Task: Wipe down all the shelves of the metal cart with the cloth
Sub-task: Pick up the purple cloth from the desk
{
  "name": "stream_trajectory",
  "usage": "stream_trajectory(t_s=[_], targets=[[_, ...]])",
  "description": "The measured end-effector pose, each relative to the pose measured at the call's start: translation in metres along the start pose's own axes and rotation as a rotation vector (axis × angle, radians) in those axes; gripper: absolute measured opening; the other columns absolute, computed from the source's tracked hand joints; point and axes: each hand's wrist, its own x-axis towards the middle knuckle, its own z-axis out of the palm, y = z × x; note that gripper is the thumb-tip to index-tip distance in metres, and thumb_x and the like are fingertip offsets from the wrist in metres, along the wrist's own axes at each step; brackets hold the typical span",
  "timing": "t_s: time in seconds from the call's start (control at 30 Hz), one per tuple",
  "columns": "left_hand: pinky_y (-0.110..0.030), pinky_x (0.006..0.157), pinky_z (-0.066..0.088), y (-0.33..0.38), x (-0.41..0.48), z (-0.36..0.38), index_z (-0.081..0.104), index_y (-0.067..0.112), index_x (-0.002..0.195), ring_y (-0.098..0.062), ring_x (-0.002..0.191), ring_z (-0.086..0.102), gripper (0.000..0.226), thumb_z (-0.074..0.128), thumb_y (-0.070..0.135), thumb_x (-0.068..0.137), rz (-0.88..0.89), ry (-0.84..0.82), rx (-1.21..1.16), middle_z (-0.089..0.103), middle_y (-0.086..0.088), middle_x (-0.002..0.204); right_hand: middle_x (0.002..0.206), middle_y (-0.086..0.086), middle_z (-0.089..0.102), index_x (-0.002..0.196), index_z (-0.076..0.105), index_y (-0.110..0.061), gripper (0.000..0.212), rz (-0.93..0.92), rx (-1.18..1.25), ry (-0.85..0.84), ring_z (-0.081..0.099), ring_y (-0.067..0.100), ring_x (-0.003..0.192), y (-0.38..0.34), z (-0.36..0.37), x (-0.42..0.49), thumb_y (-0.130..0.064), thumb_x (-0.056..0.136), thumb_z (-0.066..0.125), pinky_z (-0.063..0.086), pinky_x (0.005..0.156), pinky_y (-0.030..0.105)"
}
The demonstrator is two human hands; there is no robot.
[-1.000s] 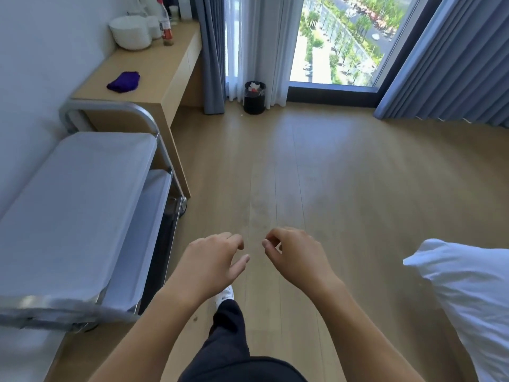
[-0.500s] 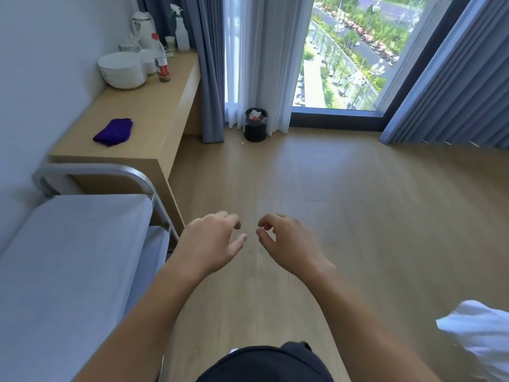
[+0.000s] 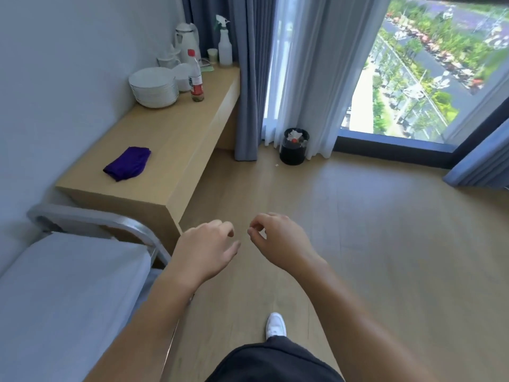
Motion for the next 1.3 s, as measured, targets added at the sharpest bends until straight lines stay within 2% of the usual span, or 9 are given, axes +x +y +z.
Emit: stream_trajectory(t_s=[0.17, 0.4, 0.5, 0.6, 0.83, 1.0, 1.17, 1.3], targets=[[-0.034, 0.080, 0.051, -0.018, 0.068, -0.018, 0.058, 0.028, 0.116, -0.011, 0.095, 0.062, 0.034, 0.046, 0.051, 0.094, -0.154, 0.009, -0.026, 0.062, 0.010, 0.110, 0.099, -0.011, 0.063, 0.101, 0.063, -0.027, 0.021, -0.099, -0.016, -0.040, 0.058, 0.011, 0.086, 0.015, -0.031, 0.106, -0.041, 0.095, 0.048, 0.053, 0.071, 0.033], [-0.032, 0.075, 0.049, -0.089, 0.118, -0.031, 0.060, 0.025, 0.114, -0.011, 0.092, 0.061, 0.032, 0.048, 0.049, 0.095, -0.435, 0.027, -0.105, 0.063, 0.010, 0.108, 0.098, -0.012, 0.061, 0.098, 0.061, -0.030, 0.019, -0.285, -0.012, -0.207, 0.057, 0.012, 0.086, -0.013, -0.008, 0.218, -0.042, 0.094, 0.048, 0.048, 0.067, 0.029], [-0.029, 0.068, 0.044, -0.128, 0.141, -0.034, 0.059, 0.026, 0.113, -0.008, 0.090, 0.059, 0.030, 0.048, 0.048, 0.095, -0.503, 0.056, -0.105, 0.062, 0.013, 0.110, 0.097, -0.010, 0.062, 0.099, 0.061, -0.028, 0.020, -0.350, -0.027, -0.255, 0.057, 0.012, 0.085, -0.034, 0.006, 0.268, -0.042, 0.094, 0.047, 0.047, 0.065, 0.028], [-0.027, 0.067, 0.044, -0.170, 0.160, -0.041, 0.059, 0.025, 0.116, -0.007, 0.091, 0.059, 0.031, 0.048, 0.047, 0.096, -0.562, 0.106, -0.107, 0.062, 0.014, 0.111, 0.098, -0.009, 0.062, 0.104, 0.062, -0.026, 0.022, -0.441, -0.040, -0.286, 0.056, 0.011, 0.083, -0.068, 0.020, 0.316, -0.041, 0.095, 0.048, 0.045, 0.063, 0.027], [-0.024, 0.062, 0.047, -0.248, 0.179, -0.047, 0.059, 0.027, 0.107, -0.005, 0.077, 0.059, 0.026, 0.049, 0.048, 0.094, -0.709, 0.193, -0.085, 0.065, 0.013, 0.096, 0.100, -0.010, 0.064, 0.105, 0.062, -0.024, 0.022, -0.617, -0.010, -0.324, 0.059, 0.010, 0.086, -0.134, 0.062, 0.399, -0.039, 0.095, 0.049, 0.054, 0.073, 0.032], [-0.019, 0.053, 0.035, -0.280, 0.175, -0.038, 0.058, 0.027, 0.101, -0.005, 0.074, 0.058, 0.023, 0.047, 0.046, 0.095, -0.877, 0.177, -0.079, 0.062, 0.012, 0.088, 0.100, -0.009, 0.065, 0.106, 0.063, -0.026, 0.020, -0.766, -0.049, -0.477, 0.059, 0.007, 0.087, -0.171, 0.105, 0.430, -0.037, 0.095, 0.050, 0.054, 0.075, 0.029], [-0.024, 0.064, 0.047, -0.297, 0.183, -0.026, 0.056, 0.026, 0.098, -0.007, 0.073, 0.057, 0.020, 0.046, 0.044, 0.096, -1.037, 0.170, -0.128, 0.059, 0.010, 0.084, 0.097, -0.008, 0.066, 0.103, 0.064, -0.024, 0.021, -0.898, -0.094, -0.574, 0.060, 0.011, 0.086, -0.213, 0.142, 0.475, -0.036, 0.096, 0.048, 0.055, 0.072, 0.034], [-0.026, 0.070, 0.051, -0.317, 0.199, -0.013, 0.055, 0.027, 0.098, -0.007, 0.076, 0.057, 0.019, 0.047, 0.044, 0.096, -1.188, 0.177, -0.210, 0.060, 0.009, 0.086, 0.110, -0.004, 0.063, 0.114, 0.062, -0.024, 0.026, -0.985, -0.155, -0.724, 0.059, 0.015, 0.095, -0.232, 0.176, 0.509, -0.035, 0.095, 0.049, 0.056, 0.076, 0.039]])
